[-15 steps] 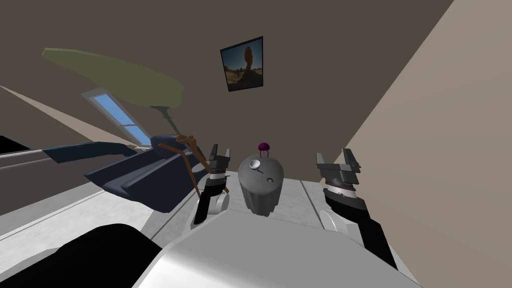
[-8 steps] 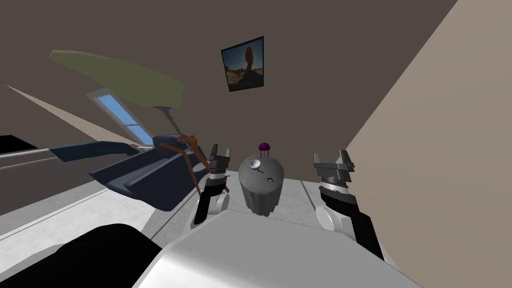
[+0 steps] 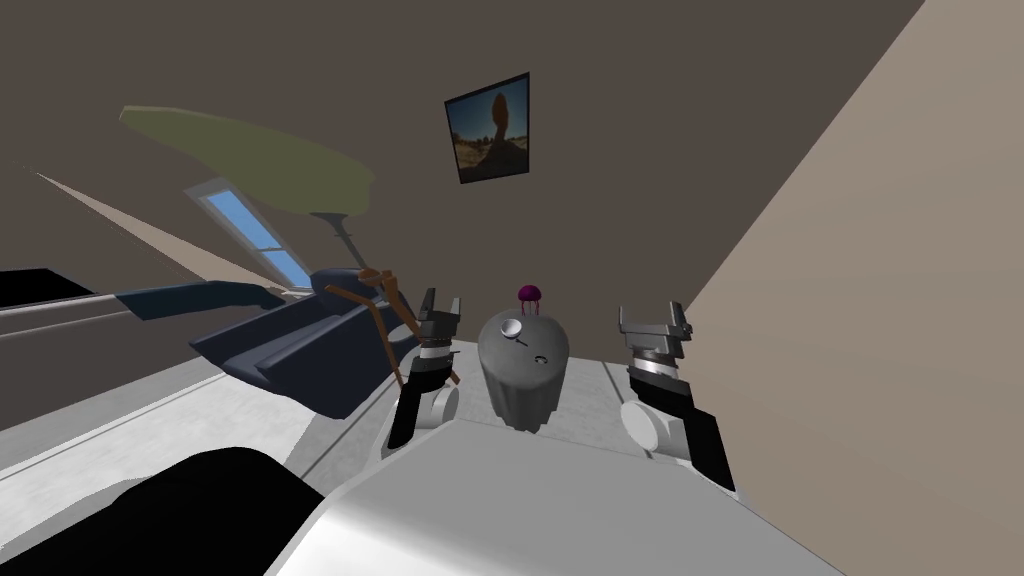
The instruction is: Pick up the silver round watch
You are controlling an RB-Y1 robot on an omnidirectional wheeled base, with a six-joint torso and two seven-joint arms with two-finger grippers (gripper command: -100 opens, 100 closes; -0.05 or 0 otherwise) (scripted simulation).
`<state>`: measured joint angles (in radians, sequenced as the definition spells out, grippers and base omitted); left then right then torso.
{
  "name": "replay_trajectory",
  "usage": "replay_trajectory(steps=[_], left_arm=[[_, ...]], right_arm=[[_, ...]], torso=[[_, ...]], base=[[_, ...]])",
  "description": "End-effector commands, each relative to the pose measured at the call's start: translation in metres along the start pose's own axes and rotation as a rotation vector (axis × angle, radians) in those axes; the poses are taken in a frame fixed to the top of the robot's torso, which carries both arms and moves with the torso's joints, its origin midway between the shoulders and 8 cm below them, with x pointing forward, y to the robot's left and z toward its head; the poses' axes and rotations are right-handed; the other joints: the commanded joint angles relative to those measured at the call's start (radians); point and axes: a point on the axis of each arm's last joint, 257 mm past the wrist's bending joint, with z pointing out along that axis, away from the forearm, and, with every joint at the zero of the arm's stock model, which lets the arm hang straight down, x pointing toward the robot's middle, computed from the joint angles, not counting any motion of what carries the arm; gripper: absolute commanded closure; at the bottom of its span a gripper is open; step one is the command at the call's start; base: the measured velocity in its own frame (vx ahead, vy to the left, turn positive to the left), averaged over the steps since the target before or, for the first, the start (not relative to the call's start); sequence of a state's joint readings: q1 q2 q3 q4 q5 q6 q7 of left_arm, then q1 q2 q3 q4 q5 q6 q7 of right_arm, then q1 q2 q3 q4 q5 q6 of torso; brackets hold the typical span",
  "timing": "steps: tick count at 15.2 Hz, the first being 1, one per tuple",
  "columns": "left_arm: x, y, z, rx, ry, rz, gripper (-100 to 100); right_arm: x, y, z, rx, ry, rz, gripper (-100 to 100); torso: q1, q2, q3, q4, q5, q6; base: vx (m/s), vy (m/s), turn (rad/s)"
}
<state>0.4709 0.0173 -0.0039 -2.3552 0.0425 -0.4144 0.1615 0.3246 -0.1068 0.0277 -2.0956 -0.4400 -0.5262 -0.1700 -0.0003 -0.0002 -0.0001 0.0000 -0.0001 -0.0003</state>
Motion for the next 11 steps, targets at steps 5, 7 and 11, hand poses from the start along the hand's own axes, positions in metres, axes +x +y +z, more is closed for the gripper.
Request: replay_trajectory(steps=[5, 7, 11], left_arm=[[0.000, 0.000, 0.000, 0.000, 0.000, 0.000, 0], [0.000, 0.000, 0.000, 0.000, 0.000, 0.000, 0], [0.000, 0.000, 0.000, 0.000, 0.000, 0.000, 0]], right_arm=[[-0.017, -0.025, 0.003, 0.015, -0.060, 0.137, -100], [-0.022, -0.025, 0.002, 0.012, -0.080, 0.169, -100], [-0.033, -0.042, 0.004, 0.021, -0.125, 0.260, -100]], torso=[[0.000, 0.000, 0.000, 0.000, 0.000, 0.000], [0.000, 0.000, 0.000, 0.000, 0.000, 0.000], [0.000, 0.000, 0.000, 0.000, 0.000, 0.000]], base=[[-0.003, -0.004, 0.025], [-0.002, -0.003, 0.010], [-0.004, -0.004, 0.025]])
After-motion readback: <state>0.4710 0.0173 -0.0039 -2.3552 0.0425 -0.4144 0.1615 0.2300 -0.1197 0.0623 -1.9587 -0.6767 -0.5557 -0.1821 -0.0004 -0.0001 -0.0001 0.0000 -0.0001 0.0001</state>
